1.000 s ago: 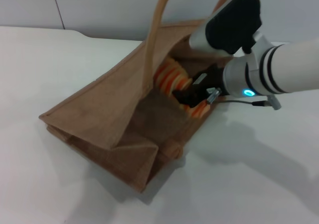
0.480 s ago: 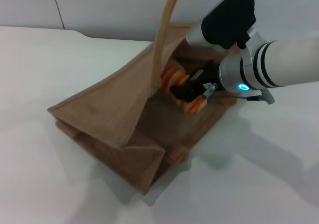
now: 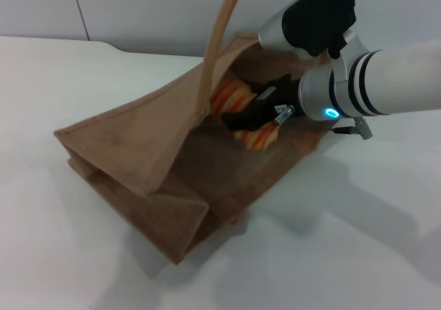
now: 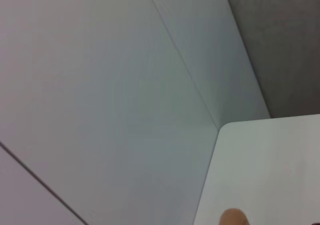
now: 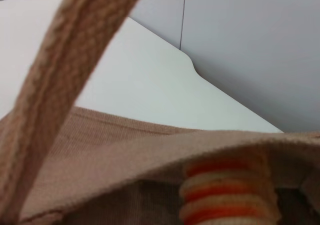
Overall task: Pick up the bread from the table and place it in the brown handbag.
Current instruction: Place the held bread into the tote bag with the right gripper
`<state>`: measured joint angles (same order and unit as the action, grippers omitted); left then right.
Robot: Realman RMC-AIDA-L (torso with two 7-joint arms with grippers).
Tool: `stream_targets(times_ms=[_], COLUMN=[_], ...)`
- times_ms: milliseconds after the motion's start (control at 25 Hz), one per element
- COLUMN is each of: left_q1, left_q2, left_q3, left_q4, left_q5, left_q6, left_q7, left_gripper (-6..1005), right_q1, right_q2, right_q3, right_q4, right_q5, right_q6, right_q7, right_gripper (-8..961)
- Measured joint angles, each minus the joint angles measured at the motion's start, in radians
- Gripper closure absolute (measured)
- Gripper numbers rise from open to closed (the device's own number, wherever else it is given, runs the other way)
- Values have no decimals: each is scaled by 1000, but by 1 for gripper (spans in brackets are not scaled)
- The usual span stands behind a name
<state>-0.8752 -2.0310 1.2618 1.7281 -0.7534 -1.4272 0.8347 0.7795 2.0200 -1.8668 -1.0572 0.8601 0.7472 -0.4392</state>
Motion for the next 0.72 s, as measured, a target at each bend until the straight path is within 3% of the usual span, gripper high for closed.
stream_targets(times_ms=[240,440,720], left_q1=[16,62,113], left_q2=[0,2,2], left_q3=[-8,-13,-77], left_q4=[1,0,-7], left_q5=[6,23,59], left_q6=[4,35,43], left_q7=[0,1,5], left_gripper=[854,853,852], right_q1=[-8,-30,-149], right_q2=[-1,-5,-4], right_q3=[11,50,172], right_q4=[3,0,-114], right_q5=[-3,-17,-125], right_q6=[8,53,178], right_q7=[-1,-1,-1], right_gripper=[291,62,62])
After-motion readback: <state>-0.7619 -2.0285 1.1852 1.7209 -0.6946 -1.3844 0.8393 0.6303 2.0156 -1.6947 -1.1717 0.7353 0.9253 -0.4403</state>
